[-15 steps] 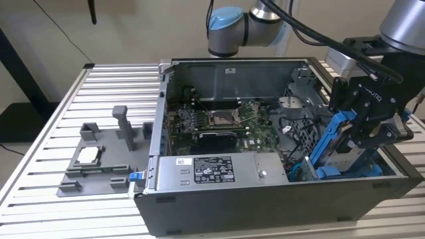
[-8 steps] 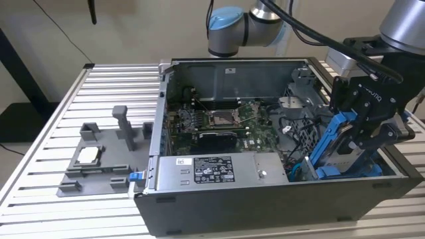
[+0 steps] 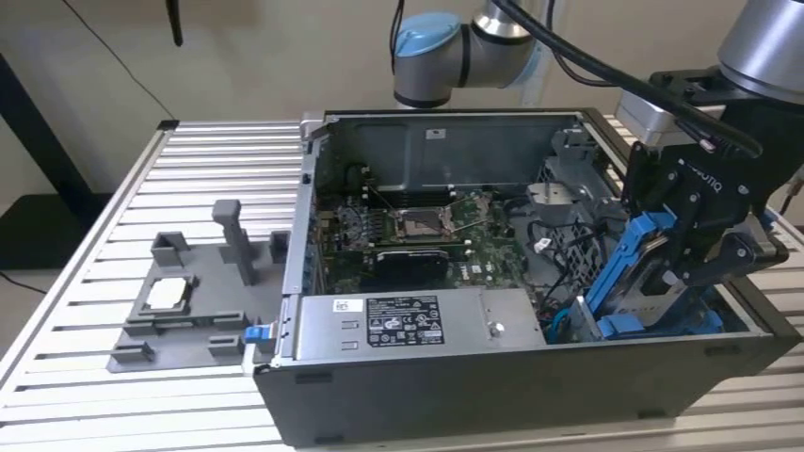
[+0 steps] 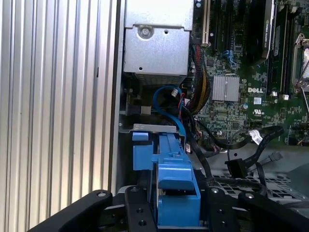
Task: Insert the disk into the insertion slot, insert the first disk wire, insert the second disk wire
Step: 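Insert the disk into the insertion slot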
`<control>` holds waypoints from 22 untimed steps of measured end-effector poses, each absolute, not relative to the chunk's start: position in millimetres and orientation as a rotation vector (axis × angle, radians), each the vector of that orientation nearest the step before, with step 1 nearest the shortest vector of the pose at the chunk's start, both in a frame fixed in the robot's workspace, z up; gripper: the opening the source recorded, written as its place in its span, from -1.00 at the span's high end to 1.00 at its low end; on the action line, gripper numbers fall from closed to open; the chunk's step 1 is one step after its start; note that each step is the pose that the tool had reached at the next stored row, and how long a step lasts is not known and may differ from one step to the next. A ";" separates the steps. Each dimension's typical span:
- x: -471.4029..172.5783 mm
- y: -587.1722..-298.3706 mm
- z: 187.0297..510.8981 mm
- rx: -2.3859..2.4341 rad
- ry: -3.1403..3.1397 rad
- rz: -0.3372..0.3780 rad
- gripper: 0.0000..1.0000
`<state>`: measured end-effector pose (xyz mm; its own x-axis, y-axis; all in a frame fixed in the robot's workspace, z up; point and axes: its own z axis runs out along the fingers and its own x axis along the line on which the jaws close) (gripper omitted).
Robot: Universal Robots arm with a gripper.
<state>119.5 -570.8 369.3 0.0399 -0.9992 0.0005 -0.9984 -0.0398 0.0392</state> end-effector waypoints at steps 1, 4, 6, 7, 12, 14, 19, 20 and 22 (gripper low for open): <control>119.5 -570.8 369.3 2.244 -2.157 -0.042 0.07; 119.5 -570.8 369.2 2.244 -2.157 -0.042 -0.10; 119.5 -570.8 369.2 2.244 -2.157 -0.042 -0.10; 119.5 -570.8 369.2 2.244 -2.157 -0.042 -0.10; 119.6 -570.9 371.5 2.238 -2.155 -0.051 -0.10; 119.4 -571.0 377.0 2.234 -2.156 -0.055 -0.10; 119.5 -571.0 382.1 2.235 -2.162 -0.064 -0.10; 119.5 -571.0 383.3 2.234 -2.163 -0.064 -0.10; 119.6 -571.0 383.3 2.235 -2.167 -0.067 -0.10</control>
